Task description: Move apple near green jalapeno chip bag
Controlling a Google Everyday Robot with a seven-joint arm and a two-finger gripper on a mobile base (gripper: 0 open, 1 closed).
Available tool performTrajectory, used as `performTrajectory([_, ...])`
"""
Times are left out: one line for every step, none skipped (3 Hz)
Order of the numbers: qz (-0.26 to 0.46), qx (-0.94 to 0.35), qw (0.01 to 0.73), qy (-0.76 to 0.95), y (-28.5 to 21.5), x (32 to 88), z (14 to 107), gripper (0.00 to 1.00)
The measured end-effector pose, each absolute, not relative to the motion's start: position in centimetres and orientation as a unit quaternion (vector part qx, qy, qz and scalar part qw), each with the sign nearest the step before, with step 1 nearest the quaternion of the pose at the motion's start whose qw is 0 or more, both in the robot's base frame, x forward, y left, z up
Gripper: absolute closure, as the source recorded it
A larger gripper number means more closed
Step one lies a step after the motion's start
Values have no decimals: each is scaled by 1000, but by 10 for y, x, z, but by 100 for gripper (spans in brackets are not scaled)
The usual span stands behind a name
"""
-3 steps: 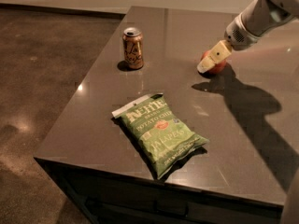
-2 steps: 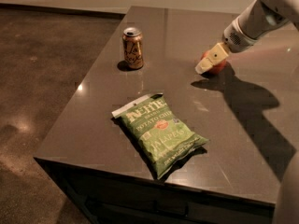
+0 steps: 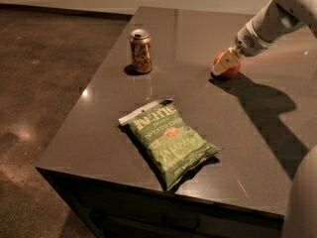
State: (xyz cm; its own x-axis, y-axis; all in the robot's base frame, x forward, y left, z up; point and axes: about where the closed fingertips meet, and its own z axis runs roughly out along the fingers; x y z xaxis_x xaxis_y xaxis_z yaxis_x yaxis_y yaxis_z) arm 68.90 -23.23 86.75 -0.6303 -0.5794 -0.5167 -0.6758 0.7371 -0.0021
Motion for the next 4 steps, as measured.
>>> performTrajectory([104, -372, 256, 886, -226, 673, 879, 72])
performTrajectory([116, -400, 274, 867, -214, 644, 896, 94])
performTrajectory([129, -448, 287, 837, -190, 601, 907, 100])
performTrajectory([135, -493, 287, 810, -175, 570, 904, 100])
